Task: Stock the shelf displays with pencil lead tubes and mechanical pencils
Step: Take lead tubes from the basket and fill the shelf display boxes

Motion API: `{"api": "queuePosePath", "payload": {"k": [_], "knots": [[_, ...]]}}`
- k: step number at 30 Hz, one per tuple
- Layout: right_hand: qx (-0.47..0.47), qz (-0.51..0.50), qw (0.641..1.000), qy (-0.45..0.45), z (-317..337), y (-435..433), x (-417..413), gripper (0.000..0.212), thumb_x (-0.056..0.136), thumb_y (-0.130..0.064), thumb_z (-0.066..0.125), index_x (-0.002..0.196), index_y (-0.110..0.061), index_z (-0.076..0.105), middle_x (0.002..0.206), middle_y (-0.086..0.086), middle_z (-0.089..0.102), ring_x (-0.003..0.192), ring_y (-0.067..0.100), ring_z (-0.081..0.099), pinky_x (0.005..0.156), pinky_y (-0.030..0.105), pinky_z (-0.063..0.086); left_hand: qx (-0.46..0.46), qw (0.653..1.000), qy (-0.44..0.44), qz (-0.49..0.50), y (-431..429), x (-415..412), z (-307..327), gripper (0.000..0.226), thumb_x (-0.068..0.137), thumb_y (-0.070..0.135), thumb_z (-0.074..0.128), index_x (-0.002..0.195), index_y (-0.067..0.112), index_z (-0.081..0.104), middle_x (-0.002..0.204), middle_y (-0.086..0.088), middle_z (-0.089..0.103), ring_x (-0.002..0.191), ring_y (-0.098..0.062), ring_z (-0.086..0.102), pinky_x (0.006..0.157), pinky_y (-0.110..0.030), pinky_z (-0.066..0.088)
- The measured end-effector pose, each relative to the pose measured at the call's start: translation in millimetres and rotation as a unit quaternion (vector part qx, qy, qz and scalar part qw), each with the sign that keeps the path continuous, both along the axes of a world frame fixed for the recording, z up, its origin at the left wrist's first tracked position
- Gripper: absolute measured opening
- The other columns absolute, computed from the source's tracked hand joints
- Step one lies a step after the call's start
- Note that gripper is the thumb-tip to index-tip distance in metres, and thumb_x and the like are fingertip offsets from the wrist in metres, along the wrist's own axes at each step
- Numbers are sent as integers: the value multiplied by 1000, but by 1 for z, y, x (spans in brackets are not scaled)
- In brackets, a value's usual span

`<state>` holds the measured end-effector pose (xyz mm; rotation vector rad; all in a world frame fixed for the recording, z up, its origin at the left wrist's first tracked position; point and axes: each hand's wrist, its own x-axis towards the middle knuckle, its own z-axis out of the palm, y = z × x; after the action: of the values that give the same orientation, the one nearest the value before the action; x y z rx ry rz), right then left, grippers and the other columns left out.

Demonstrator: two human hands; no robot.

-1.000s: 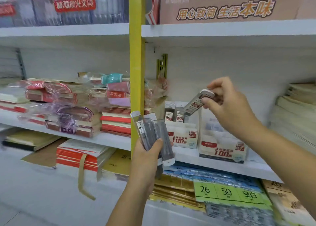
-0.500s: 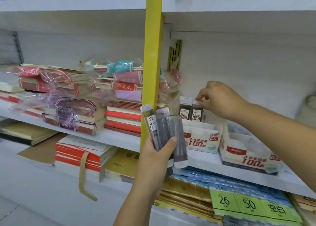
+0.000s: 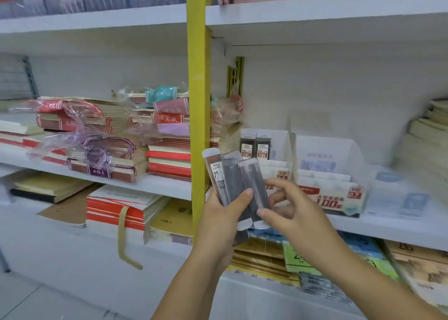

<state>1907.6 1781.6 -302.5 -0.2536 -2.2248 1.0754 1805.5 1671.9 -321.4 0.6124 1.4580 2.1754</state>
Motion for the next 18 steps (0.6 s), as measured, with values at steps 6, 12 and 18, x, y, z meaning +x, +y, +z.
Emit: {"api": "queuePosePath", "payload": {"k": [6,12,18], "knots": [[-107,44,993,-10,-14,0,15,36,98,-19,54,111,-53,52,105,-15,63,78,3,68,62,17,54,-39,998,34,29,-11,7,2,25,92,37,69,115,37,58,93,3,80,82,-22,78,47,-25,48],[-69,35,995,-58,-14,12,31,34,97,-30,56,116,-58,52,122,-29,48,93,6,61,69,19,54,-32,997,45,46,-22,2,-1,29,86,37,75,109,40,58,87,7,79,76,-16,78,76,-49,60],[28,28,996,-74,-20,15,34,44,88,-25,69,117,-51,49,110,-43,35,111,-23,34,86,-3,34,-44,997,39,42,-17,0,-17,28,90,33,73,112,40,57,85,14,77,74,-10,77,81,-52,60]]}}
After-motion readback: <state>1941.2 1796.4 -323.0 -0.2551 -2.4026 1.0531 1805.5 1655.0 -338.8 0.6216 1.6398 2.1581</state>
